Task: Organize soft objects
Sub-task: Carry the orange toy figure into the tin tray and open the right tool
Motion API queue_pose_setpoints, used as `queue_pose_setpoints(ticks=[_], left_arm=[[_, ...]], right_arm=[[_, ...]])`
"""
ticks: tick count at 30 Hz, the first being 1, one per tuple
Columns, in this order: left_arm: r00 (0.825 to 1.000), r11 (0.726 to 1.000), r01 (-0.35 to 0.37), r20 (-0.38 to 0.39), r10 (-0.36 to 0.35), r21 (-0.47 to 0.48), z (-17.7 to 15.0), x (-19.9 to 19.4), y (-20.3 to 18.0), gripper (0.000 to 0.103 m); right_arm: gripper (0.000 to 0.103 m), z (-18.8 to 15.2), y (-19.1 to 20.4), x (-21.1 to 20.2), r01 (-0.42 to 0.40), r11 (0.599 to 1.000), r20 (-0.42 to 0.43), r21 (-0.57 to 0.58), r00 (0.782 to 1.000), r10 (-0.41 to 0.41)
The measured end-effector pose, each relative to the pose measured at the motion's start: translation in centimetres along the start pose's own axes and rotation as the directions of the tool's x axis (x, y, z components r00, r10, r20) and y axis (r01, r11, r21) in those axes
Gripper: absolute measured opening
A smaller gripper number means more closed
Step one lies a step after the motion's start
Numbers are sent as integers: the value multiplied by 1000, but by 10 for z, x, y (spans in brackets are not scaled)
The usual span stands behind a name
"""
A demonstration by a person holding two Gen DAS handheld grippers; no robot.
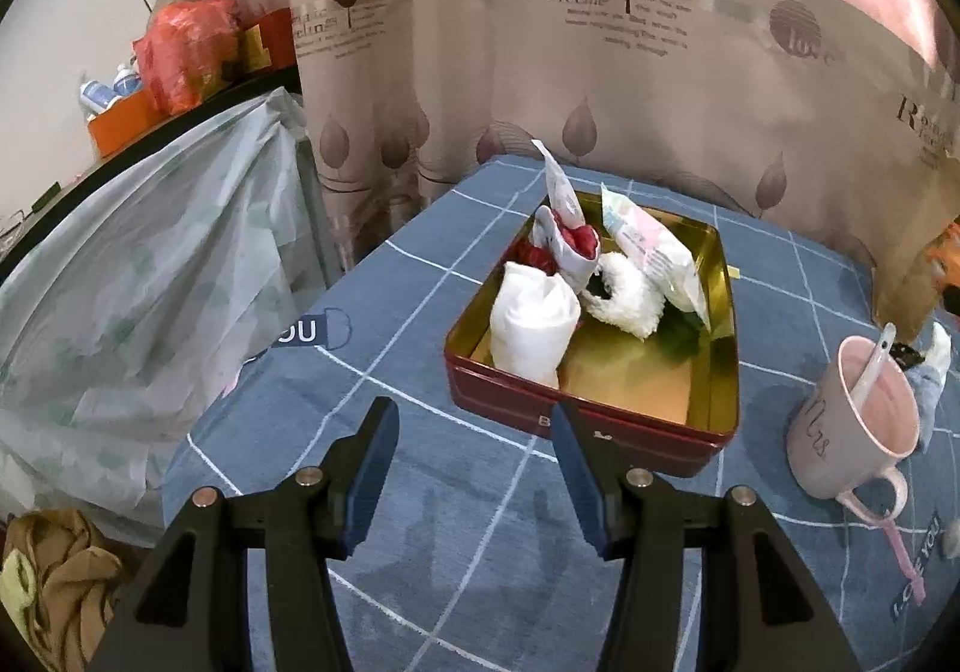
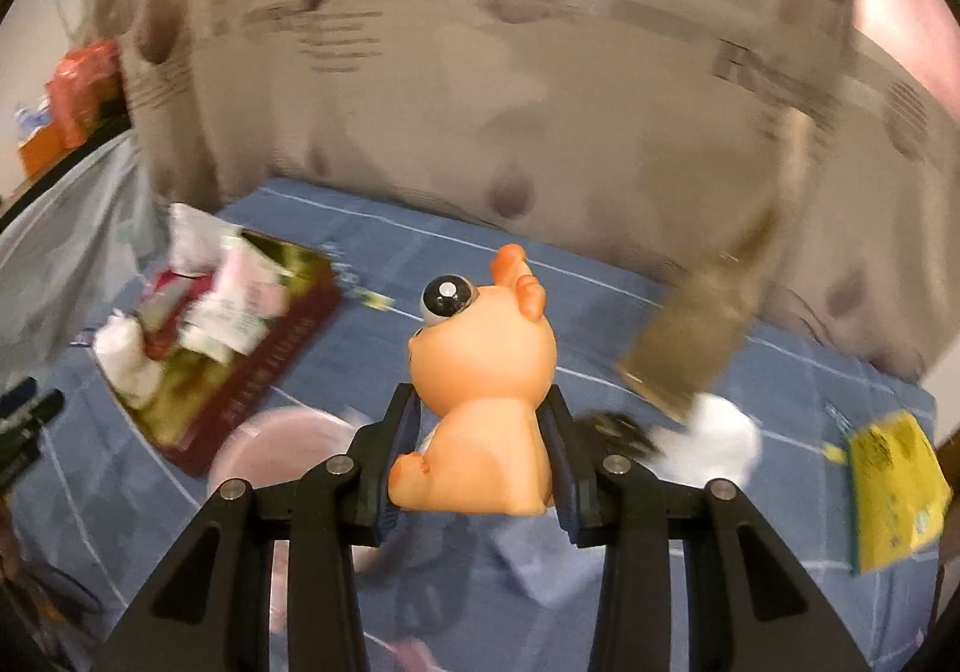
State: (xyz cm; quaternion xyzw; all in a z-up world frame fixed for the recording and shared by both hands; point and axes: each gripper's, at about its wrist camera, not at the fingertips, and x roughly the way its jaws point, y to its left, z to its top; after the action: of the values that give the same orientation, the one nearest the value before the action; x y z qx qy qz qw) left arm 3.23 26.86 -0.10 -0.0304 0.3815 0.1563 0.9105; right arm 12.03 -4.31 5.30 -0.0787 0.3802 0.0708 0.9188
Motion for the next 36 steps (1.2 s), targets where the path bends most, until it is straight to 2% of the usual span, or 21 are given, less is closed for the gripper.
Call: queue_pose_setpoints(ticks=[3,9,16,28,36], left_arm=[[1000,1000,6,-1,-6,-7,1,1,0,54],[1000,1000,15,-8,-16,-22,1,2,3,54],[1000,998,14,-23,-15,-53,1,10,13,54],[999,998,16,-30,-17,-59,2,16,17,54],[999,998,20,-38,-22,-61,4,18,17,54]], right_arm=[[37,17,31,14,-38,999,-1,-38,999,38],[37,47,79,53,-126,992,-38,-34,992,124],[37,73,122,101,-146,987,-84,-72,987,140],[37,88,157,170,-123,987,-173,-103,979,103],[40,88,158,181,-124,989,-200,-79,974,106]])
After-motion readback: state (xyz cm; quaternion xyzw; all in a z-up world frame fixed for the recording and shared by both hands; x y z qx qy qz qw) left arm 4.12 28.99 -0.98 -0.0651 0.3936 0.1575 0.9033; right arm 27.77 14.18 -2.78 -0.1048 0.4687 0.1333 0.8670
